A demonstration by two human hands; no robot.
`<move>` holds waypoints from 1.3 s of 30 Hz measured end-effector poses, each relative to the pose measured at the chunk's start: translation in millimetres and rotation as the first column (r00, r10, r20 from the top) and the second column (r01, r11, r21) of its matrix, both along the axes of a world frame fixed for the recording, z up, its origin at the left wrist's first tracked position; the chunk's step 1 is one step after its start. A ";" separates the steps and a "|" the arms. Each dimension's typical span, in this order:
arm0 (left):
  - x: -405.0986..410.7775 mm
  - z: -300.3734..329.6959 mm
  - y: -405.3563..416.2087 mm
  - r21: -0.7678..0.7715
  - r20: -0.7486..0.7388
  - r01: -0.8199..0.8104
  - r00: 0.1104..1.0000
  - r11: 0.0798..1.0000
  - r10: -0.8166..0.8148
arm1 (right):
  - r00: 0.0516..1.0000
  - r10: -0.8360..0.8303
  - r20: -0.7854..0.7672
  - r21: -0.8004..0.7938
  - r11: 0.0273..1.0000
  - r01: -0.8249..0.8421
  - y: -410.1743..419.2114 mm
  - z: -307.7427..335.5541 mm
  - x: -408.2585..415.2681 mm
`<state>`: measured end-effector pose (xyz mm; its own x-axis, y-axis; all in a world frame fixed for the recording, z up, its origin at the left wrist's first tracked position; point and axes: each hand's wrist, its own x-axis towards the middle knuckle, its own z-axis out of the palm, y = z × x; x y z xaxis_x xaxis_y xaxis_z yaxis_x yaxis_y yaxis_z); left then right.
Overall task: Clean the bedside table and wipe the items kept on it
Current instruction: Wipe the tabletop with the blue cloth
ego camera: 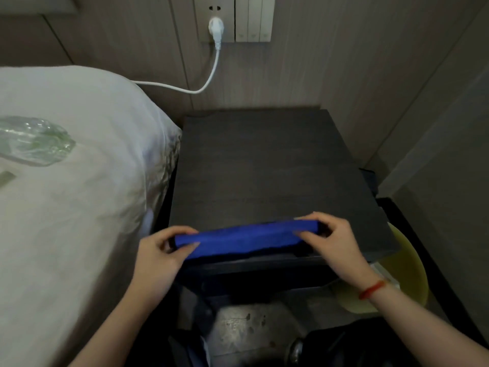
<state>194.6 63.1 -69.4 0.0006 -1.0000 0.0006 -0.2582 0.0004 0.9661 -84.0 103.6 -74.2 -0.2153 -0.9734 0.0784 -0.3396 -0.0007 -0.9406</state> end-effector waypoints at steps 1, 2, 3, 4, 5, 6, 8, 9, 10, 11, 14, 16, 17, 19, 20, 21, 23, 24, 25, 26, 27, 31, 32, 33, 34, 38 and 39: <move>-4.8 8.4 -4.5 0.024 -0.089 -0.003 0.996 1.000 0.005 | 0.995 -0.002 0.103 -0.028 1.000 0.005 -2.4 10.2 -3.3; -11.0 17.0 -8.8 0.048 -0.183 0.005 0.983 0.999 0.004 | 0.976 -0.008 0.216 -0.046 0.999 0.019 -5.0 20.5 -5.5; -18.1 25.8 -12.5 0.070 -0.276 0.033 0.961 0.997 -0.012 | 0.949 -0.026 0.313 -0.051 0.998 0.044 -8.0 28.3 -7.9; -26.0 33.9 -15.6 0.093 -0.364 0.085 0.930 0.992 -0.046 | 0.924 -0.050 0.378 -0.042 0.997 0.071 -11.0 34.4 -10.4; -35.2 39.7 -18.8 0.117 -0.435 0.135 0.898 0.984 -0.071 | 0.915 -0.085 0.395 -0.036 0.993 0.108 -14.8 39.4 -13.4; -44.8 43.7 -22.2 0.145 -0.477 0.162 0.876 0.976 -0.074 | 0.921 -0.127 0.368 -0.033 0.988 0.150 -19.1 44.8 -15.8; -65.3 47.1 -27.5 0.228 -0.500 0.159 0.865 0.960 -0.025 | 0.953 -0.210 0.219 -0.056 0.972 0.227 -27.2 54.3 -21.2; -77.1 46.8 -28.7 0.283 -0.508 0.157 0.861 0.946 0.010 | 0.958 -0.258 0.125 -0.085 0.959 0.269 -30.4 57.9 -24.2; -89.6 46.5 -28.6 0.344 -0.529 0.169 0.848 0.924 0.042 | 0.953 -0.302 0.025 -0.115 0.946 0.303 -33.1 60.8 -26.1; -103.0 46.3 -28.4 0.401 -0.559 0.196 0.826 0.895 0.070 | 0.939 -0.335 -0.073 -0.135 0.937 0.323 -34.9 62.6 -26.6; -143.7 46.9 -28.8 0.508 -0.656 0.289 0.741 0.811 0.147 | 0.886 -0.341 -0.315 -0.110 0.940 0.322 -37.1 65.3 -14.6; -165.7 48.6 -30.9 0.555 -0.672 0.337 0.721 0.760 0.171 | 0.867 -0.253 -0.429 -0.026 0.963 0.268 -36.9 63.1 -3.0; -173.5 48.7 -32.5 0.564 -0.668 0.357 0.728 0.744 0.156 | 0.856 -0.197 -0.478 0.014 0.973 0.232 -36.9 62.0 0.9; -183.8 46.8 -36.1 0.542 -0.672 0.398 0.734 0.740 0.098 | 0.836 -0.107 -0.539 0.063 0.984 0.167 -37.1 59.4 2.4; -187.3 46.0 -37.2 0.519 -0.676 0.412 0.734 0.749 0.064 | 0.839 -0.069 -0.540 0.087 0.987 0.137 -37.2 58.4 0.6; -191.0 45.0 -38.3 0.496 -0.676 0.415 0.736 0.763 0.040 | 0.850 -0.030 -0.527 0.116 0.988 0.107 -37.6 56.9 -2.4; -199.2 43.3 -39.5 0.469 -0.669 0.400 0.743 0.787 0.021 | 0.898 0.005 -0.441 0.154 0.986 0.070 -38.1 54.5 -11.7; -204.0 43.9 -40.5 0.472 -0.656 0.384 0.754 0.794 0.025 | 0.931 -0.026 -0.363 0.150 0.985 0.086 -38.8 54.0 -17.6; -208.0 44.3 -42.6 0.478 -0.645 0.370 0.764 0.797 0.032 | 0.957 -0.099 -0.273 0.135 0.981 0.140 -40.8 52.6 -25.5; -211.9 45.6 -45.7 0.489 -0.642 0.371 0.766 0.789 0.038 | 0.961 -0.201 -0.189 0.114 0.968 0.224 -44.5 50.7 -34.9; -215.0 47.5 -49.2 0.502 -0.642 0.382 0.766 0.776 0.038 | 0.947 -0.299 -0.122 0.106 0.944 0.312 -48.6 48.0 -46.4; -228.1 62.3 -65.3 0.522 -0.674 0.498 0.739 0.692 -0.023 | 0.900 -0.315 0.300 0.357 0.912 0.201 -62.6 40.0 -92.0; -232.3 66.0 -70.3 0.524 -0.671 0.512 0.740 0.680 -0.040 | 0.880 -0.289 0.378 0.426 0.898 0.112 -64.9 38.7 -100.2; -236.3 68.4 -76.5 0.527 -0.651 0.513 0.756 0.677 -0.066 | 0.863 -0.277 0.422 0.459 0.886 0.059 -67.2 37.0 -108.2; -241.4 69.9 -83.0 0.531 -0.616 0.502 0.782 0.682 -0.096 | 0.852 -0.275 0.445 0.463 0.885 0.044 -70.4 36.1 -115.3; -260.9 62.7 -109.9 0.524 -0.424 0.383 0.892 0.761 -0.157 | 0.904 -0.334 0.268 0.444 0.875 0.192 -88.8 38.1 -133.0; -265.5 59.7 -116.0 0.523 -0.382 0.346 0.912 0.779 -0.149 | 0.916 -0.339 0.216 0.446 0.869 0.216 -94.5 38.3 -135.8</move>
<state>-70.9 -52.9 -9.6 -0.3454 -0.7794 -0.5228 -0.0231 -0.5499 0.8349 -219.8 9.1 -35.9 -0.4340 -0.8009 -0.4125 0.0075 0.4547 -0.8906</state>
